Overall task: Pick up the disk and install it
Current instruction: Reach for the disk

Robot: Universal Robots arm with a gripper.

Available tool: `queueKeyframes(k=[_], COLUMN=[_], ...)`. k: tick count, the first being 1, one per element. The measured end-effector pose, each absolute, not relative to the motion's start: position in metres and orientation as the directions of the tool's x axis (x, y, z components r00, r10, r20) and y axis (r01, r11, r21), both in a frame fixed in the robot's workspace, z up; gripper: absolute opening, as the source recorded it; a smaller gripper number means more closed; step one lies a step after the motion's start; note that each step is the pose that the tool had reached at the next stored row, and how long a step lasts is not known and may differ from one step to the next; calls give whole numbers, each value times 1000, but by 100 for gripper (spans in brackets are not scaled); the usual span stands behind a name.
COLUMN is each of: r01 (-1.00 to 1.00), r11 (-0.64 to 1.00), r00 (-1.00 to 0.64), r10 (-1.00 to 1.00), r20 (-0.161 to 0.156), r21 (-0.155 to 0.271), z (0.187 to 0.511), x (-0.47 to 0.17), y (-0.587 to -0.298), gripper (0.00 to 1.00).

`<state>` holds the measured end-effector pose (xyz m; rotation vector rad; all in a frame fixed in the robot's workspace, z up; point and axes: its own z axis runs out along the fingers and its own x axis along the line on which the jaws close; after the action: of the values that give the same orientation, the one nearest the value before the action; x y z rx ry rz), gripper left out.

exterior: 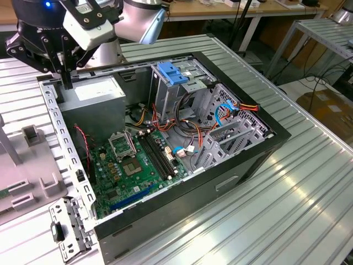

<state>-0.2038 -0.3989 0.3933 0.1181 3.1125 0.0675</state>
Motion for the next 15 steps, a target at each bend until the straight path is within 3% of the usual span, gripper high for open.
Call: queueKeyframes(k=[15], r01=[75], r11=[996], r00=[-997], r10=[76], r20=[-24], r21=[44], z=[393], x=[-221], y=[-399], gripper=[11])
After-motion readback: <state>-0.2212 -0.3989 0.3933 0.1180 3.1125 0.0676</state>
